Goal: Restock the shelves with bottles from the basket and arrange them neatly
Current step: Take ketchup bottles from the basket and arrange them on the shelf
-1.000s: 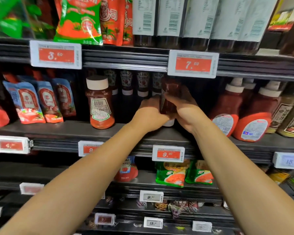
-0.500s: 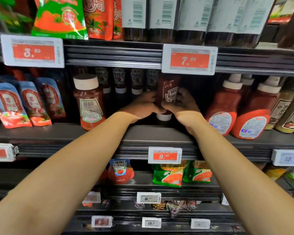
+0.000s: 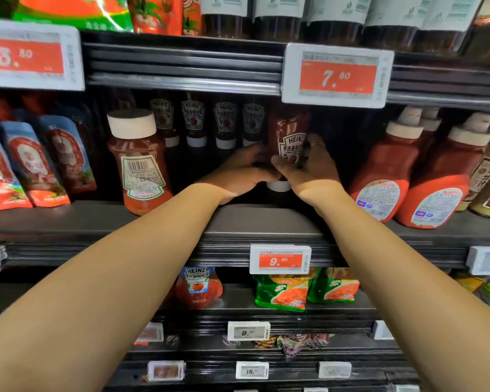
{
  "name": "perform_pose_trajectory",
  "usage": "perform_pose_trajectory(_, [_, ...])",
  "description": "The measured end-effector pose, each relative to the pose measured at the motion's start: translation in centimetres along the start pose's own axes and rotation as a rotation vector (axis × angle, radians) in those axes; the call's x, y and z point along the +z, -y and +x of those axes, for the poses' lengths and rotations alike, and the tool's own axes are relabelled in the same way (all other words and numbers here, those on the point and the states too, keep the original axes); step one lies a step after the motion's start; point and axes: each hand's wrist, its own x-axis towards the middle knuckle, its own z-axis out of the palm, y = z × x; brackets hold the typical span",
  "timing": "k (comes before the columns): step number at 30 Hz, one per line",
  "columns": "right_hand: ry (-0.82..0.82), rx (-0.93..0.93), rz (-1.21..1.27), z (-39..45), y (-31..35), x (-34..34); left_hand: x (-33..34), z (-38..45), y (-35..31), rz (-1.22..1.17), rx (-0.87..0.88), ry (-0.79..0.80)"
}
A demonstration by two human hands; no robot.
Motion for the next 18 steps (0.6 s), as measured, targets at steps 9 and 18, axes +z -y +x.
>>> perform_pose_trajectory(9, [-0.204,0.157,-0.073,5.5,0.6,2.6,-0.1,1.8,1.7,0.095,-0.034,-0.212])
perform_pose_trajectory(18, [-0.358,0.171,-0.310,9.2,-0.8,6.8,-1.4,2.4,2.6,0.263,-0.048,-0.476])
